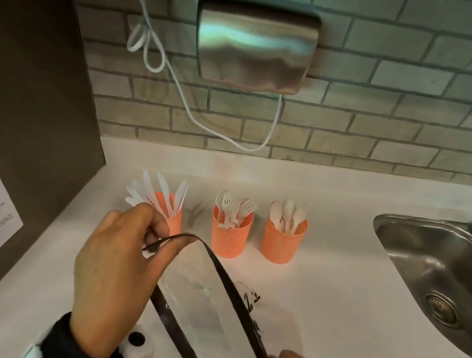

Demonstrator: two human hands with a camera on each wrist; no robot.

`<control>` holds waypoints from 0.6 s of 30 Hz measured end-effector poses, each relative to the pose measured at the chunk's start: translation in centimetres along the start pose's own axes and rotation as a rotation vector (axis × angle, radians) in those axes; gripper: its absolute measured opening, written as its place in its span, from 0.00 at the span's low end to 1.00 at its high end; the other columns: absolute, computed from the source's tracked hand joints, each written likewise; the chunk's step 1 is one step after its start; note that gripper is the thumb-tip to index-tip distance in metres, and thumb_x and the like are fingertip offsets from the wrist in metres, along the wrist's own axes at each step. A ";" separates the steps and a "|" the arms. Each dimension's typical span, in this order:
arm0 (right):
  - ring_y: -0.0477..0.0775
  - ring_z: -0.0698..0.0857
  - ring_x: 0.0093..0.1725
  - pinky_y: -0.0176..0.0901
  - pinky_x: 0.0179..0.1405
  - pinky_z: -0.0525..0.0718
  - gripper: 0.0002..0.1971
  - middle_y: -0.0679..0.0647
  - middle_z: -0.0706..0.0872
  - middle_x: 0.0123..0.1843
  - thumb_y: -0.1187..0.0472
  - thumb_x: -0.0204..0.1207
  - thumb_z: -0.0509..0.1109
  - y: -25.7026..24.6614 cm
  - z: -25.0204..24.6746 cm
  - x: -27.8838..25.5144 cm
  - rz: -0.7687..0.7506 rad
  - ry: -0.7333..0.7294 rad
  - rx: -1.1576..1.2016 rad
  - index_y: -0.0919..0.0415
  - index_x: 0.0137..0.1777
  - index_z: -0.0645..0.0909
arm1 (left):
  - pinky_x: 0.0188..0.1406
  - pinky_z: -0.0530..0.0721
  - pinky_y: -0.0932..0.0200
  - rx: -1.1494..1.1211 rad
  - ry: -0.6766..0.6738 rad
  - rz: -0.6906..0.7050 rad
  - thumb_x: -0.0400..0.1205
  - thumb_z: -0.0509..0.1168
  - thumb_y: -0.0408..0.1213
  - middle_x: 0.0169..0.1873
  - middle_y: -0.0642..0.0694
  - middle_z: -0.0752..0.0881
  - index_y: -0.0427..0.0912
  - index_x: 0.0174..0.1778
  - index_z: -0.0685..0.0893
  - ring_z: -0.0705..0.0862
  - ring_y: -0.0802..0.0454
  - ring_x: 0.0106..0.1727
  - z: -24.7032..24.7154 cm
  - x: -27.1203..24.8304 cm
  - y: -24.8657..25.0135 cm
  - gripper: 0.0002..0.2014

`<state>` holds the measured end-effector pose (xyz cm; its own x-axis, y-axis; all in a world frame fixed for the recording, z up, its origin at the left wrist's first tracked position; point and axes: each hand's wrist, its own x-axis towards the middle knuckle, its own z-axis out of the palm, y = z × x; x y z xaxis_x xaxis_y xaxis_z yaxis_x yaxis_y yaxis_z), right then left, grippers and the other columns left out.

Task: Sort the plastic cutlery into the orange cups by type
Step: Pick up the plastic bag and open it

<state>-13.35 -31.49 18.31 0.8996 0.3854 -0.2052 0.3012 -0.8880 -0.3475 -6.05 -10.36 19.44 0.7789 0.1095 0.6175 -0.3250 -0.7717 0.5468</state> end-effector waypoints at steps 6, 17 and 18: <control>0.35 0.79 0.35 0.27 0.40 0.78 0.13 0.35 0.78 0.45 0.34 0.62 0.59 1.1 0.5 -0.8 0.161 0.449 0.314 0.35 0.45 0.70 | 0.29 0.74 0.60 0.140 -0.173 -0.068 0.63 0.78 0.51 0.41 0.52 0.80 0.49 0.49 0.81 0.81 0.49 0.39 0.8 -0.9 -1.1 0.22; 0.48 0.87 0.28 0.43 0.27 0.89 0.14 0.55 0.87 0.30 0.73 0.80 0.54 2.7 2.2 2.6 0.201 0.794 1.842 0.61 0.38 0.76 | 0.52 0.77 0.63 0.275 -0.896 -0.237 0.79 0.59 0.43 0.41 0.57 0.80 0.59 0.56 0.65 0.83 0.51 0.56 5.1 -8.6 -1.0 0.13; 0.49 0.87 0.29 0.43 0.26 0.89 0.15 0.56 0.87 0.32 0.73 0.80 0.53 2.8 2.5 3.0 0.231 0.801 1.913 0.60 0.38 0.77 | 0.48 0.76 0.64 0.239 -0.922 -0.274 0.78 0.59 0.45 0.34 0.57 0.75 0.60 0.51 0.62 0.82 0.51 0.51 5.7 -9.3 -1.1 0.12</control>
<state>-10.60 -32.21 14.46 0.9300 -0.3047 -0.2056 0.0320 0.6243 -0.7805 -9.89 -14.12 9.91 0.9566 -0.1490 -0.2503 -0.0336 -0.9099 0.4134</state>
